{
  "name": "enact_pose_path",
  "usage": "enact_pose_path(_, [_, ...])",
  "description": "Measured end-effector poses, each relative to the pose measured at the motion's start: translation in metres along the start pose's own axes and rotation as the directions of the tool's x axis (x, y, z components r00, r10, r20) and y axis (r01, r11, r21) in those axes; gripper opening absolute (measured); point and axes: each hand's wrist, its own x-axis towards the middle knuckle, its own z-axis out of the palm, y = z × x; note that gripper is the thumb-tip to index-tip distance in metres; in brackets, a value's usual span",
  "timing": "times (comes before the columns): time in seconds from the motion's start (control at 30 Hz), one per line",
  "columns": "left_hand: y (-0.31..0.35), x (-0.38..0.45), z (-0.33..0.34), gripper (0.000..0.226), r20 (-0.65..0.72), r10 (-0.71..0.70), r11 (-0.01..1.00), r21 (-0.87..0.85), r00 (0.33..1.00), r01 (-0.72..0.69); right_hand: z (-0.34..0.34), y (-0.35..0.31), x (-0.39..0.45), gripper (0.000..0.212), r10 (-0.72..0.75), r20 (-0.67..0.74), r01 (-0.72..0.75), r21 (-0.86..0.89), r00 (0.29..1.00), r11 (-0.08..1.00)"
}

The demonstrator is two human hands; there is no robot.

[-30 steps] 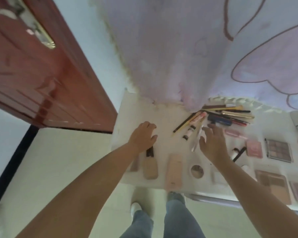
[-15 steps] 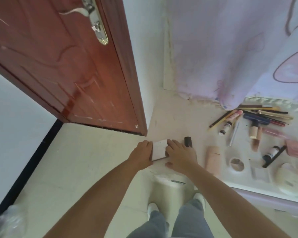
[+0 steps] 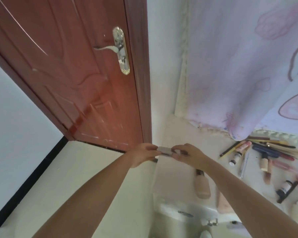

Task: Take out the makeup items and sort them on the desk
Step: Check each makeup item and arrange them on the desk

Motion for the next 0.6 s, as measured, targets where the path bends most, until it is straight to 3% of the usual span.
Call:
enact_pose_path(0.07, [0.021,-0.003,0.0,0.03,-0.006,0.014,0.987,-0.16,1.0,-0.014,-0.023,-0.012,-0.001,0.032,0.011,-0.027,-0.011,0.034,1.0,0.999])
enact_pose_path(0.2, [0.073,0.0,0.0,0.043,-0.055,0.161,0.93,-0.327,0.985,-0.17,-0.071,-0.044,-0.005,0.031,-0.077,-0.164,0.075,-0.019,0.983,0.997])
enact_pose_path(0.37, [0.135,-0.006,-0.007,0.048,-0.081,0.349,0.844,-0.406,0.934,-0.351,-0.122,-0.073,-0.012,0.026,-0.133,-0.321,0.155,0.042,0.938,0.987])
enact_pose_path(0.6, [0.157,-0.017,-0.007,0.046,-0.088,0.41,0.823,-0.394,0.908,-0.41,-0.146,-0.086,-0.017,0.03,-0.107,-0.368,0.173,0.152,0.924,0.973])
